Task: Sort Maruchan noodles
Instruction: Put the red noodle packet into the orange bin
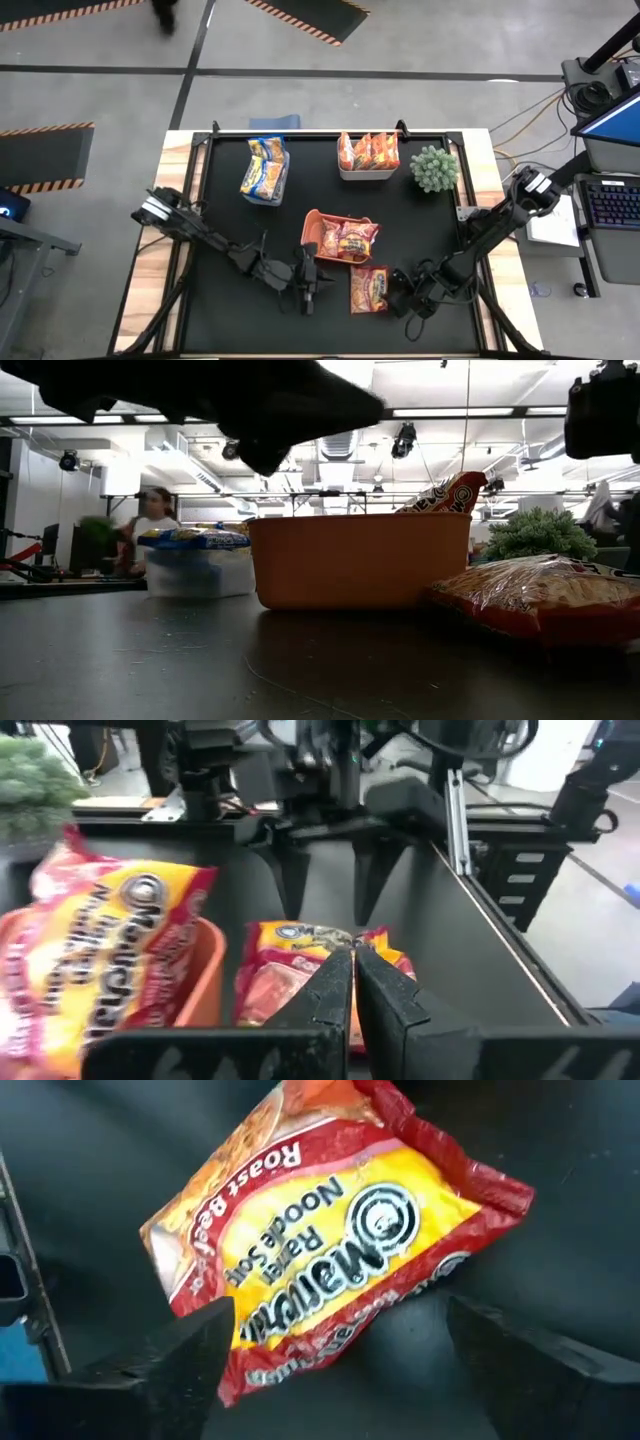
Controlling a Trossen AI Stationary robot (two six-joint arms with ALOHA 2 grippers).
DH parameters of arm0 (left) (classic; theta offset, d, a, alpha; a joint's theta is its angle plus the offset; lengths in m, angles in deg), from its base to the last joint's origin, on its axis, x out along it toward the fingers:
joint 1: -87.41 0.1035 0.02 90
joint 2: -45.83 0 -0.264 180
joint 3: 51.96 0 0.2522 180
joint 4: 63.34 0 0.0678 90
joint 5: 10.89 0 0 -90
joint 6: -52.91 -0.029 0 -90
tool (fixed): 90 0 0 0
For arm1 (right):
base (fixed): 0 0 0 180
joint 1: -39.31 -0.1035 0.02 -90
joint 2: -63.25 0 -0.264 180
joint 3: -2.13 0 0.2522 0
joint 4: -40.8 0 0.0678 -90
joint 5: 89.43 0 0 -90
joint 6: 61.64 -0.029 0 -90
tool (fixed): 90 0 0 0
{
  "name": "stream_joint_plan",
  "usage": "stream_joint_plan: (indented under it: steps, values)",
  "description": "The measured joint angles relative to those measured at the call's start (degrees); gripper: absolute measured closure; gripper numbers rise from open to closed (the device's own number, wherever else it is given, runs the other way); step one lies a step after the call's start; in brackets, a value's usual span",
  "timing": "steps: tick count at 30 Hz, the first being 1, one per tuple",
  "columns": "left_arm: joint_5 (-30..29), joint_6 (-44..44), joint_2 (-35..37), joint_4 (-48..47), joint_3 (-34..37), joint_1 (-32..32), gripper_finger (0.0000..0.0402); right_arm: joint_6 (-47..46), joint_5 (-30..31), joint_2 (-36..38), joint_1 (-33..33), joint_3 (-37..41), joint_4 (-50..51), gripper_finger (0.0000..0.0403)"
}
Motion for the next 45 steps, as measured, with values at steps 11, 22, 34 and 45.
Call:
stream_joint_plan:
  steps: [11,22,34,45]
  values:
    - [-0.21,0.6,-11.63,-0.47,-9.13,0.0,0.0402,-0.77,8.52,-0.17,-1.2,3.31,-0.2,0.0037]
    - [-0.4,0.52,-17.71,-0.63,-14.38,-1.35,0.0402,7.68,15.73,-0.55,-2.28,13.67,-24.88,0.0037]
    - [-2.49,0.51,-18.14,-3.13,-15.41,-1.77,0.0402,9.86,17.46,-0.55,-2.88,16.67,-32.11,0.0037]
    - [-3.65,-1.59,-17.99,-3.17,-17.2,-1.57,0.0402,11.42,17.3,-0.55,-2.94,15.44,-32.19,0.0037]
